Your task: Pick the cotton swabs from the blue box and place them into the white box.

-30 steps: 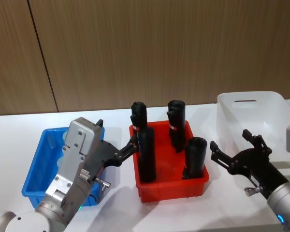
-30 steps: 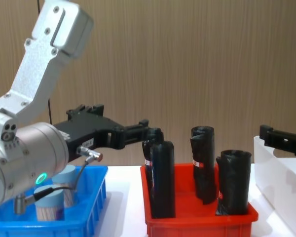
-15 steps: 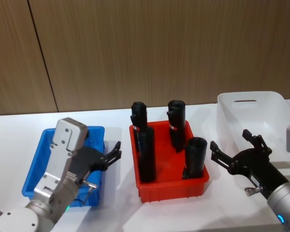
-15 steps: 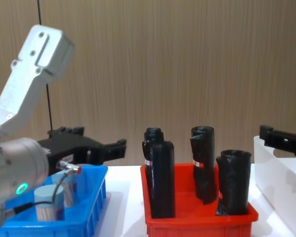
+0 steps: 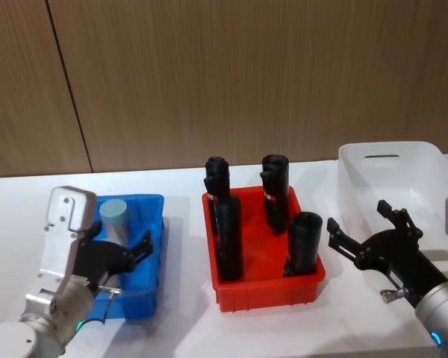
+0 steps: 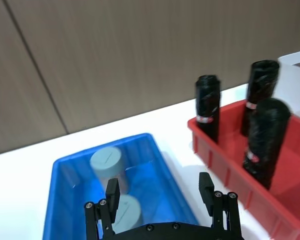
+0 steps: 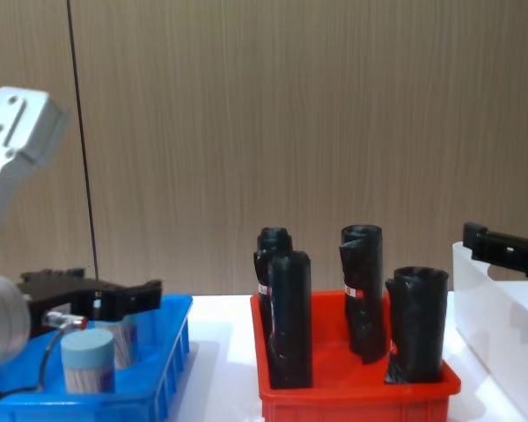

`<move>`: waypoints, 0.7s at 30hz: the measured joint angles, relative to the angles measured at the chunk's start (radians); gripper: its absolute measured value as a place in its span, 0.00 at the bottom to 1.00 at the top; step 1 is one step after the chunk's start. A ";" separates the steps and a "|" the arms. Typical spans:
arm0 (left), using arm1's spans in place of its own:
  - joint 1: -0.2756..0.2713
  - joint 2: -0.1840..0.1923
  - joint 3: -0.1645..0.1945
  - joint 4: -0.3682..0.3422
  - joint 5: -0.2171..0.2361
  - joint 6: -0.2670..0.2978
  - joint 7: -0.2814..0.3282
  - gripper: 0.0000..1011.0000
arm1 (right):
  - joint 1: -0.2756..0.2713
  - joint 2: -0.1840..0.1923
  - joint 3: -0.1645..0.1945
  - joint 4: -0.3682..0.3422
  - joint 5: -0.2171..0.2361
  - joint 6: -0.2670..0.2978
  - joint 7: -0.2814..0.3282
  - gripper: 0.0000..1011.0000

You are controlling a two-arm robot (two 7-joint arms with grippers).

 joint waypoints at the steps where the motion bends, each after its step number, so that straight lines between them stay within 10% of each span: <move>1: 0.002 0.002 -0.005 0.005 -0.014 0.005 0.008 0.99 | 0.000 0.000 0.000 0.000 0.000 0.000 0.000 0.99; 21: -0.033 -0.024 -0.035 0.144 -0.119 0.019 0.010 0.99 | 0.000 0.000 0.000 0.000 0.000 0.000 0.000 0.99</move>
